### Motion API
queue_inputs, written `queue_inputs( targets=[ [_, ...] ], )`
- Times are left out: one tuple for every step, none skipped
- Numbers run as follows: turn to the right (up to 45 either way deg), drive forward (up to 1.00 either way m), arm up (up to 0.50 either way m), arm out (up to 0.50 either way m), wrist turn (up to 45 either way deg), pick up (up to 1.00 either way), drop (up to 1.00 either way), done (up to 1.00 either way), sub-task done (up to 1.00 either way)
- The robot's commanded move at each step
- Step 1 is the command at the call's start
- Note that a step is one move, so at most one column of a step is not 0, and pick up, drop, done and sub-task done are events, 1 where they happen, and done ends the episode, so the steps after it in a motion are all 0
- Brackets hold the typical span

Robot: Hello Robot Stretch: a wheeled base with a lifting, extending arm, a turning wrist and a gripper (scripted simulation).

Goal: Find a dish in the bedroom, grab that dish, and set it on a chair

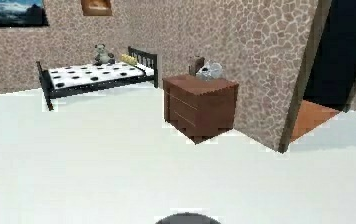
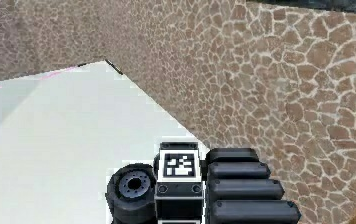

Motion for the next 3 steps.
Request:
queue_inputs(
  targets=[
    [9.0, 0.0, 0.0, 0.0, 0.0, 0.0, 0.0, 0.0, 0.0],
    [0.0, 0.1, 0.0, 0.0, 0.0, 0.0, 0.0, 0.0, 0.0],
    [-30.0, 0.0, 0.0, 0.0, 0.0, 0.0, 0.0, 0.0, 0.0]
  ],
)
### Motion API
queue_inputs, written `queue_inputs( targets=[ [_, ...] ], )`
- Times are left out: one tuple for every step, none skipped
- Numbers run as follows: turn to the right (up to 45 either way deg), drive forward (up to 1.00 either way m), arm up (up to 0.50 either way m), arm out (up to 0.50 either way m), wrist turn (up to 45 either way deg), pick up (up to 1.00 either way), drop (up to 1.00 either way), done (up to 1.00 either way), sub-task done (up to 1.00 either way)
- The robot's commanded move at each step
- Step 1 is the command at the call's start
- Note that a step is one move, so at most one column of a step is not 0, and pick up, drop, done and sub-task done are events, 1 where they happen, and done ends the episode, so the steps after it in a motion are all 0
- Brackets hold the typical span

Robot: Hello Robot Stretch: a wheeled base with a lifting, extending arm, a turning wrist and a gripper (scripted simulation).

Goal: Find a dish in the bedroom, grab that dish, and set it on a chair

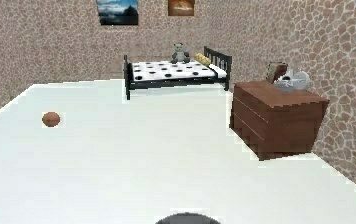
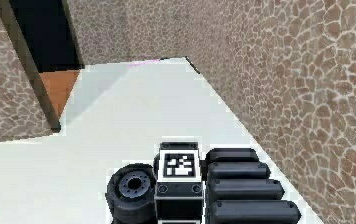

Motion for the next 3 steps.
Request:
queue_inputs(
  targets=[
    [0.0, 0.15, 0.0, 0.0, 0.0, 0.0, 0.0, 0.0, 0.0],
    [-45.0, 0.0, 0.0, 0.0, 0.0, 0.0, 0.0, 0.0, 0.0],
    [-45.0, 0.0, 0.0, 0.0, 0.0, 0.0, 0.0, 0.0, 0.0]
  ],
)
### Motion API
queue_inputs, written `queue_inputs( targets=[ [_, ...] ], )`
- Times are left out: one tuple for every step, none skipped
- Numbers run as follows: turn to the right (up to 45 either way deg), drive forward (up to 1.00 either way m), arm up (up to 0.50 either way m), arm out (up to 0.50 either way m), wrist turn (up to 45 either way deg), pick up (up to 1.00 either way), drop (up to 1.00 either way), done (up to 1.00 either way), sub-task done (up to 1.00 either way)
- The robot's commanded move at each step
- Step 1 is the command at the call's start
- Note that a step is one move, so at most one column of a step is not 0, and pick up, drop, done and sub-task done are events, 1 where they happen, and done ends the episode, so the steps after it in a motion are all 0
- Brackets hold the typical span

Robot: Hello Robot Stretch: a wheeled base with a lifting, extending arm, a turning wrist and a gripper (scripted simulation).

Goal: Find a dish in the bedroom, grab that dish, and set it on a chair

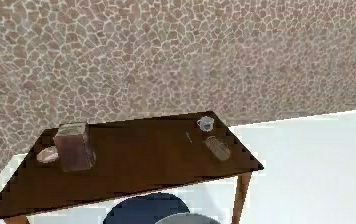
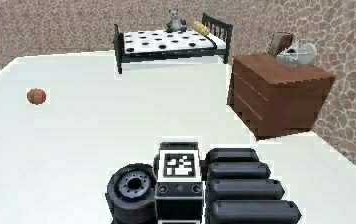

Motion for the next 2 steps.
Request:
queue_inputs(
  targets=[
    [-27.0, 0.0, 0.0, 0.0, 0.0, 0.0, 0.0, 0.0, 0.0],
    [45.0, 0.0, 0.0, 0.0, 0.0, 0.0, 0.0, 0.0, 0.0]
  ],
)
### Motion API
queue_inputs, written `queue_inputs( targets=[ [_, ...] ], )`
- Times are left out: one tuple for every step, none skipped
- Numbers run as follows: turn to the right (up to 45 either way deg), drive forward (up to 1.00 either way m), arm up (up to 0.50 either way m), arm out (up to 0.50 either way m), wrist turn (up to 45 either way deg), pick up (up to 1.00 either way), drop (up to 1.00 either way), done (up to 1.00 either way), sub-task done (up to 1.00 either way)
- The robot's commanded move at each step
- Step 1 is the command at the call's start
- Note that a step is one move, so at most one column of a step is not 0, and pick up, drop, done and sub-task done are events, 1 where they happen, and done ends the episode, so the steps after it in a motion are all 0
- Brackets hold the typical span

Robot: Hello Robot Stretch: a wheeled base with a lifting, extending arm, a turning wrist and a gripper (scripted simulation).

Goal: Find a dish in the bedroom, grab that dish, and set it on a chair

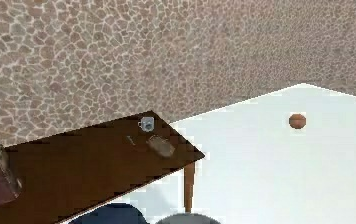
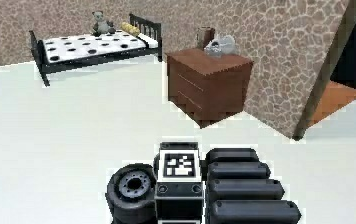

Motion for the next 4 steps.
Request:
queue_inputs(
  targets=[
    [45.0, 0.0, 0.0, 0.0, 0.0, 0.0, 0.0, 0.0, 0.0],
    [33.0, 0.0, 0.0, 0.0, 0.0, 0.0, 0.0, 0.0, 0.0],
    [-45.0, 0.0, 0.0, 0.0, 0.0, 0.0, 0.0, 0.0, 0.0],
    [-45.0, 0.0, 0.0, 0.0, 0.0, 0.0, 0.0, 0.0, 0.0]
  ],
)
